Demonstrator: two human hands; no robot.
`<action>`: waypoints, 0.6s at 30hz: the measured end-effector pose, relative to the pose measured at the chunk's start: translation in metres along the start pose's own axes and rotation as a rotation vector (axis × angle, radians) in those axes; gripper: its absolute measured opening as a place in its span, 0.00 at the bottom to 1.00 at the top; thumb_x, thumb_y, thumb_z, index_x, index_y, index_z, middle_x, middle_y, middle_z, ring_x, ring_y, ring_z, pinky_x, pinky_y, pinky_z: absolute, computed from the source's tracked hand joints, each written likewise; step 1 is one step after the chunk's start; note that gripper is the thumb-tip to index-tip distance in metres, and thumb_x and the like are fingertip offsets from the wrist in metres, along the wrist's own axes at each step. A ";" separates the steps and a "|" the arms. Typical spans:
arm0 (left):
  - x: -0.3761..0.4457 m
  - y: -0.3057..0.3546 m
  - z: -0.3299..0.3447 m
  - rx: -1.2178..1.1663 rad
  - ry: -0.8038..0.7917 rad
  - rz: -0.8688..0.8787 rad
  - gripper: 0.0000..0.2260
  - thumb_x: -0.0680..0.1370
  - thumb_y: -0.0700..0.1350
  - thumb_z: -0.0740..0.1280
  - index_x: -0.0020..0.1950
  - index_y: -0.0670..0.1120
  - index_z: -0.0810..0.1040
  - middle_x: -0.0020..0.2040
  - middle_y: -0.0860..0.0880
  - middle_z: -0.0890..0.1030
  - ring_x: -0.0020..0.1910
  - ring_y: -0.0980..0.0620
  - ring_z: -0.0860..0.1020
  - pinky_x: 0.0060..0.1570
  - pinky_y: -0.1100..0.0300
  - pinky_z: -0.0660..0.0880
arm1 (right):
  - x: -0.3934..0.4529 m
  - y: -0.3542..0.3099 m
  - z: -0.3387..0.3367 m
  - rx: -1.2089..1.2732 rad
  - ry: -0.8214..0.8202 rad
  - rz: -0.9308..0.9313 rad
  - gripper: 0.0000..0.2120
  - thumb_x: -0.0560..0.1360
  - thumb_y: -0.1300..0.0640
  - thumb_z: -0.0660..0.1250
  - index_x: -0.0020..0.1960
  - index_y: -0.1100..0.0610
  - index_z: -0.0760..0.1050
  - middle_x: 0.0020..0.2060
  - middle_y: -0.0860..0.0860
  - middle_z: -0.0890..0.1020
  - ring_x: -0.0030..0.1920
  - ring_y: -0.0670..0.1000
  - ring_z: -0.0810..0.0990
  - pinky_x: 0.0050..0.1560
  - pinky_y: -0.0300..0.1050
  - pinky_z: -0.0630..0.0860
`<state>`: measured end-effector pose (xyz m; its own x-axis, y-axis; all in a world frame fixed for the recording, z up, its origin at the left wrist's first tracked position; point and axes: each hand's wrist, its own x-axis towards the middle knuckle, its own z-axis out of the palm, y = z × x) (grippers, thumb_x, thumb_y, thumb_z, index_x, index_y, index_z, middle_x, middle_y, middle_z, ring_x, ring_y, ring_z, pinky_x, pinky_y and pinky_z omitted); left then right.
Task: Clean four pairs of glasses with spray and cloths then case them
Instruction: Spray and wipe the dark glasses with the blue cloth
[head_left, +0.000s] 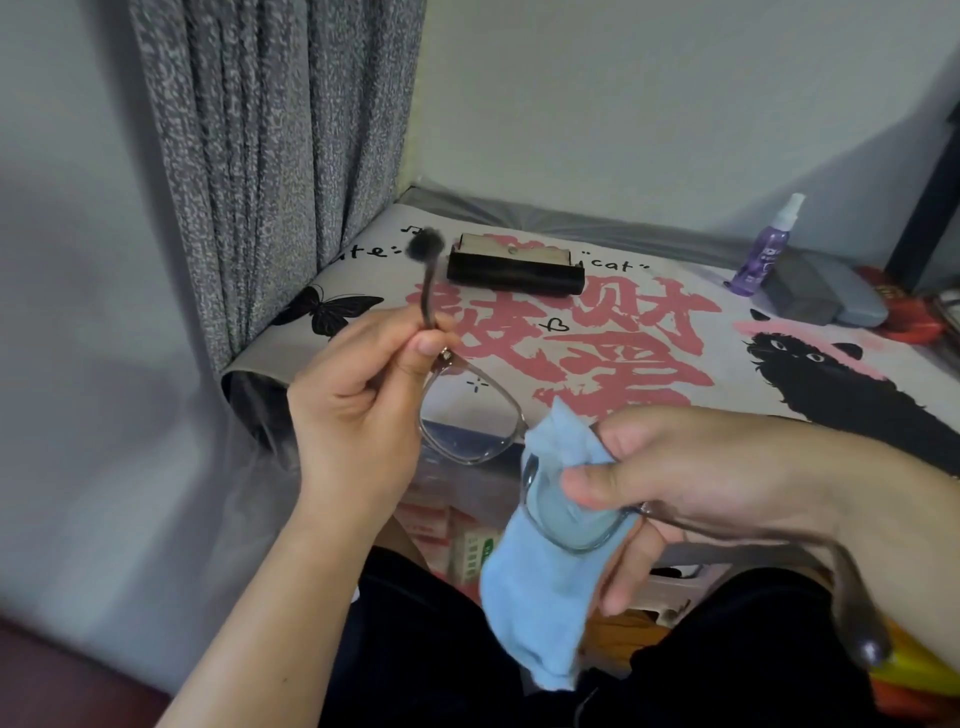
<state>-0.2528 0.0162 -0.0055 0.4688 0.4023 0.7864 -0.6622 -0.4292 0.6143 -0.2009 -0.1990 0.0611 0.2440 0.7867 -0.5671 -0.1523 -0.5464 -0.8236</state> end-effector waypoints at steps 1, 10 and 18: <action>0.000 0.000 0.000 -0.010 0.001 -0.001 0.04 0.81 0.44 0.66 0.52 0.48 0.81 0.46 0.50 0.82 0.45 0.59 0.80 0.49 0.62 0.75 | -0.001 -0.001 0.001 0.040 -0.048 -0.029 0.15 0.83 0.63 0.59 0.66 0.70 0.73 0.61 0.69 0.80 0.62 0.71 0.79 0.53 0.49 0.83; -0.002 -0.004 0.002 0.004 -0.058 -0.001 0.05 0.81 0.45 0.67 0.49 0.49 0.83 0.45 0.53 0.83 0.45 0.54 0.81 0.49 0.59 0.76 | 0.012 0.004 0.020 -0.089 0.231 -0.012 0.10 0.74 0.70 0.72 0.51 0.58 0.80 0.42 0.53 0.87 0.42 0.51 0.86 0.38 0.43 0.82; -0.006 -0.006 0.007 -0.252 -0.035 -0.226 0.08 0.79 0.49 0.69 0.49 0.46 0.83 0.43 0.51 0.84 0.39 0.49 0.82 0.45 0.57 0.79 | 0.017 0.002 0.031 -0.043 0.360 -0.180 0.14 0.77 0.69 0.69 0.62 0.64 0.79 0.53 0.61 0.85 0.54 0.61 0.84 0.55 0.52 0.81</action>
<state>-0.2479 0.0105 -0.0133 0.6366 0.4348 0.6369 -0.6611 -0.1175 0.7410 -0.2266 -0.1782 0.0497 0.5841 0.7242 -0.3667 -0.0386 -0.4264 -0.9037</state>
